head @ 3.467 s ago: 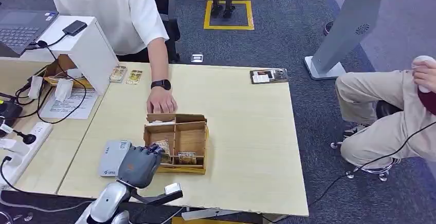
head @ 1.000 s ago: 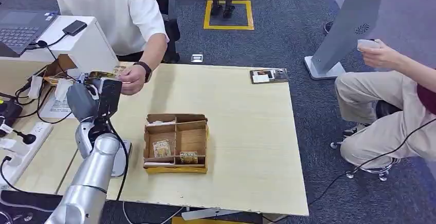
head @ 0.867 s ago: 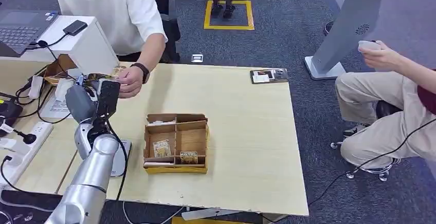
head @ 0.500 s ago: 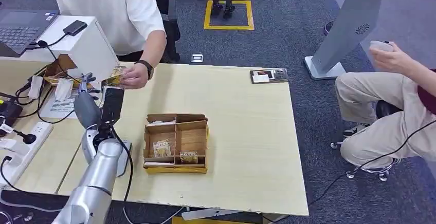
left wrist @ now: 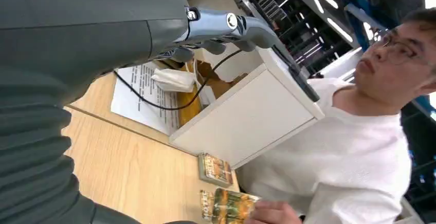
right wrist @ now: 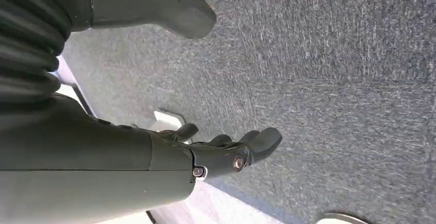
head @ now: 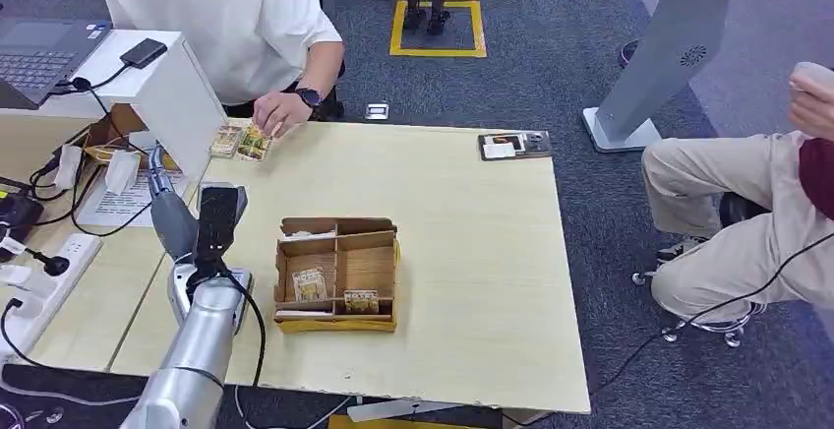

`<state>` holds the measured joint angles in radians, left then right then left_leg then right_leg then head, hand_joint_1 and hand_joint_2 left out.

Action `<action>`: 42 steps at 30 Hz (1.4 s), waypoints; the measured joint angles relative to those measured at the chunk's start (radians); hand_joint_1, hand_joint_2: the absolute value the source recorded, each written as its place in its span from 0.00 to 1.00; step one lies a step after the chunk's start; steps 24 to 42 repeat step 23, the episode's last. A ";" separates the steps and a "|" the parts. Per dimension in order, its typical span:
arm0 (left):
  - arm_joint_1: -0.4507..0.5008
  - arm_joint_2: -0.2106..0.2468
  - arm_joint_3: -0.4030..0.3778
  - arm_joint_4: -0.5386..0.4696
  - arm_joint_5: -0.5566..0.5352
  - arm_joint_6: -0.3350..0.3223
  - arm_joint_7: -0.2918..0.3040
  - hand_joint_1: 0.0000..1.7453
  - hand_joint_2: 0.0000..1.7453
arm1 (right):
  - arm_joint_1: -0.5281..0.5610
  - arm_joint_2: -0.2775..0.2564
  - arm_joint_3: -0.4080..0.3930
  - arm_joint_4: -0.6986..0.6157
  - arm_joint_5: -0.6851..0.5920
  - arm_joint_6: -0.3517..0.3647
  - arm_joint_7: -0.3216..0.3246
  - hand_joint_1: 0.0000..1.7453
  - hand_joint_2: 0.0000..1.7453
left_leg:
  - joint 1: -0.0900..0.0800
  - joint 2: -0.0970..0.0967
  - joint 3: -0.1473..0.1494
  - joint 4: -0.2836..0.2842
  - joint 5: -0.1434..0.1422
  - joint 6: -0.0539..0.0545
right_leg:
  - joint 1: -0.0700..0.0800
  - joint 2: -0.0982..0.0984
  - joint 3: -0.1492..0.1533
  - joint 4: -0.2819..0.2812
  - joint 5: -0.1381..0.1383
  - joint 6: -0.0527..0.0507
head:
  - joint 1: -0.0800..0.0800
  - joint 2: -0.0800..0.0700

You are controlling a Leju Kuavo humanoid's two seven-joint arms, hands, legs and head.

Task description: Pass the card to the sensor for recognition and then transmit it.

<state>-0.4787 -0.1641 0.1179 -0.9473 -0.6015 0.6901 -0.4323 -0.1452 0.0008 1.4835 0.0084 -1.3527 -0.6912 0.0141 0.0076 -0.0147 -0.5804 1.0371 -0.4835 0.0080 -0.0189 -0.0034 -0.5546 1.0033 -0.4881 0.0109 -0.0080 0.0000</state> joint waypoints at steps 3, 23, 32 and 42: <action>0.001 -0.001 0.000 -0.002 0.002 0.000 -0.002 0.00 1.00 | 0.000 0.000 0.000 0.000 -0.001 0.000 0.000 0.00 1.00 | 0.000 0.000 0.000 0.000 0.000 0.000 | 0.000 0.000 0.000 0.000 0.000 0.000 | 0.000 0.000; 0.343 -0.024 -0.219 -0.481 0.084 -0.113 0.022 0.00 1.00 | 0.028 0.013 -0.060 0.000 -0.101 0.000 0.001 0.00 1.00 | 0.000 0.000 -0.002 0.000 -0.001 0.000 | 0.000 0.000 -0.002 0.000 -0.001 0.000 | 0.000 0.000; 0.343 -0.024 -0.219 -0.481 0.084 -0.113 0.022 0.00 1.00 | 0.028 0.013 -0.060 0.000 -0.101 0.000 0.001 0.00 1.00 | 0.000 0.000 -0.002 0.000 -0.001 0.000 | 0.000 0.000 -0.002 0.000 -0.001 0.000 | 0.000 0.000; 0.343 -0.024 -0.219 -0.481 0.084 -0.113 0.022 0.00 1.00 | 0.028 0.013 -0.060 0.000 -0.101 0.000 0.001 0.00 1.00 | 0.000 0.000 -0.002 0.000 -0.001 0.000 | 0.000 0.000 -0.002 0.000 -0.001 0.000 | 0.000 0.000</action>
